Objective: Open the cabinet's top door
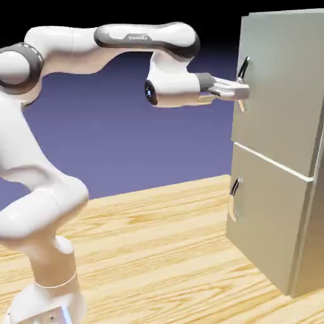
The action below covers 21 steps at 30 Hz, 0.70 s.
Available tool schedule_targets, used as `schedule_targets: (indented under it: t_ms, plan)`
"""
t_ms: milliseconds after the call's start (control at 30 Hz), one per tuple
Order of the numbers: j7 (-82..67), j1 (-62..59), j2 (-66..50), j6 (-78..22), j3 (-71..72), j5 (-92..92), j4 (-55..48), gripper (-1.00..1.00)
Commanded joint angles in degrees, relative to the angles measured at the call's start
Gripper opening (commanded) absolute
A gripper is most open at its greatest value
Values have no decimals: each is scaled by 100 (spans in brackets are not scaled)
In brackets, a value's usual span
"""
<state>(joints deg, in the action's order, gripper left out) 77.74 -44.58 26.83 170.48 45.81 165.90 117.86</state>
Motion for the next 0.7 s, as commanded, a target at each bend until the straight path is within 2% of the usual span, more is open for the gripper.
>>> schedule_targets:
  t_ms: [0,200,667]
  plan:
    - [-122,211,-48,-7,-182,37,30,-100]
    - [-334,1457,-172,-90,-1277,-216,291,-100]
    - [2122,3829,749,-1066,-3621,-3606,1785,-100]
